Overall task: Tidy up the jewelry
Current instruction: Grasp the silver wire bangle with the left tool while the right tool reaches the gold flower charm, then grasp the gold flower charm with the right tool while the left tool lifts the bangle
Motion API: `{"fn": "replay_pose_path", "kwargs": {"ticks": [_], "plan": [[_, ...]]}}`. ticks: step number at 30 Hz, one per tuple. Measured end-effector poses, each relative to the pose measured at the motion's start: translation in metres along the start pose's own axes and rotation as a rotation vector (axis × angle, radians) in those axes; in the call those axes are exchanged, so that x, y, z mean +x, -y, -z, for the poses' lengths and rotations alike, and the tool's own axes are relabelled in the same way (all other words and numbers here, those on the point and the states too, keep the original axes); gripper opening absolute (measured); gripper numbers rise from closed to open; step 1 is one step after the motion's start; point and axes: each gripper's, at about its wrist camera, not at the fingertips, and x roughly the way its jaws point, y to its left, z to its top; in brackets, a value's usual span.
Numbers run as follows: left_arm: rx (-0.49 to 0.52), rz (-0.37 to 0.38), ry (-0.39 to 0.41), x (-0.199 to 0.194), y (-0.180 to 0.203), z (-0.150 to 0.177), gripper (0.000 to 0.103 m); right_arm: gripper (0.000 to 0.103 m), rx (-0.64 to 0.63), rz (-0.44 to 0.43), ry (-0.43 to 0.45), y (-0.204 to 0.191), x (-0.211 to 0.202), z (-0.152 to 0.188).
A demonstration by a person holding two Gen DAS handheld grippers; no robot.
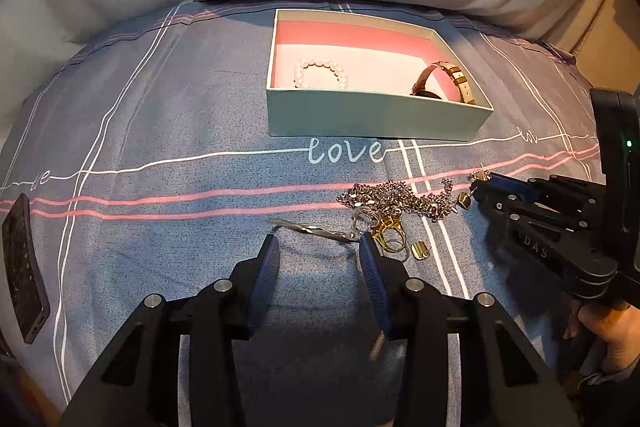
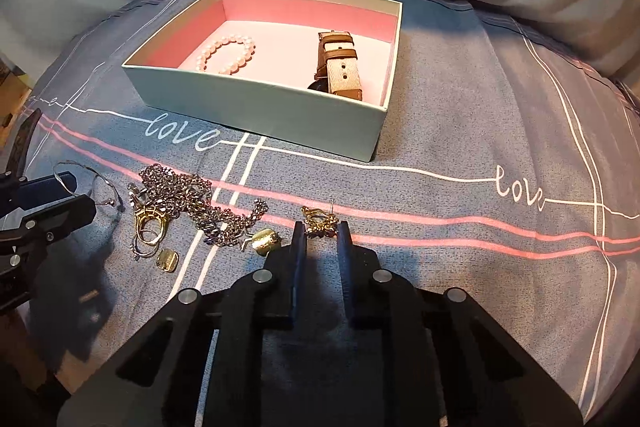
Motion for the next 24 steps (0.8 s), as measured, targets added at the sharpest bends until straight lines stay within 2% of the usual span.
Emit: {"fn": "replay_pose_path", "kwargs": {"ticks": [10,15,20,24], "plan": [[-0.002,0.0,0.015,-0.004,0.001,-0.006,0.041,0.017,0.019,-0.037,0.04,-0.002,-0.021,0.002],[-0.005,-0.011,-0.007,0.0,-0.002,-0.002,0.041,0.017,0.022,-0.049,0.044,-0.003,-0.025,0.002],[0.021,-0.038,-0.018,0.004,0.0,0.001,0.048,0.017,0.03,-0.053,0.031,-0.001,-0.023,0.006],[0.044,0.003,-0.028,0.004,0.005,0.004,0.061,0.017,0.042,-0.053,0.019,0.001,-0.023,0.01]]}}
